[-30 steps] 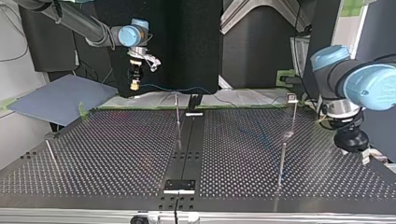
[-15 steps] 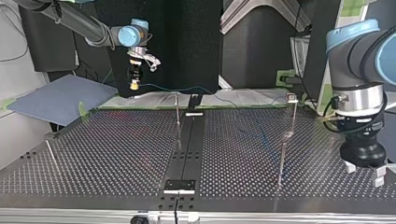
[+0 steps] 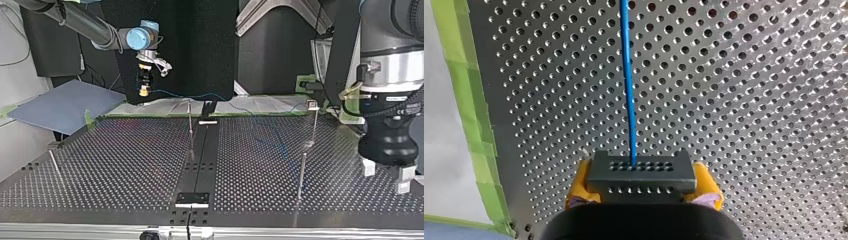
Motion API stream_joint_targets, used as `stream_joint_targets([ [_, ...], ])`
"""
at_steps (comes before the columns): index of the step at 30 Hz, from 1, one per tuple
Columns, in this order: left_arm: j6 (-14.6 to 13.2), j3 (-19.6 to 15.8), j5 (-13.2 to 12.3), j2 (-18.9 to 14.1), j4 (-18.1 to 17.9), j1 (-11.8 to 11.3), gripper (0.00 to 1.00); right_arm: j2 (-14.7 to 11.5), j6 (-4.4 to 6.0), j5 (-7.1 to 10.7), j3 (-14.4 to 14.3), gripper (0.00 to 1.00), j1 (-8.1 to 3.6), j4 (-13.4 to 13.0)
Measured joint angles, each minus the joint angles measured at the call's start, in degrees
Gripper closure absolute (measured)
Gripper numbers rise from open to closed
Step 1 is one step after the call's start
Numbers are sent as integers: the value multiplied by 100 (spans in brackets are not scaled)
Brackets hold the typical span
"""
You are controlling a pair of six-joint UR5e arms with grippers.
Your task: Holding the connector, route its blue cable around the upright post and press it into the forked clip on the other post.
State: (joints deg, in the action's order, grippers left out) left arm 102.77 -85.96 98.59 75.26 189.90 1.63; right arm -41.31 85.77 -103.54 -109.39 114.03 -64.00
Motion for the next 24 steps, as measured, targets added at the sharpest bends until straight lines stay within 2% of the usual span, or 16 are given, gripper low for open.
stream_joint_targets([
  [5, -77, -69, 171, 82, 286, 135, 1, 0, 1, 0, 0, 71, 6, 15],
  [14, -233, -75, 317, 323, 727, 307, 1, -3, 2, 0, 0, 71, 6, 26],
  [24, -408, 32, 428, 595, 1190, 348, 1, -3, 3, 0, 1, 71, 7, 25],
])
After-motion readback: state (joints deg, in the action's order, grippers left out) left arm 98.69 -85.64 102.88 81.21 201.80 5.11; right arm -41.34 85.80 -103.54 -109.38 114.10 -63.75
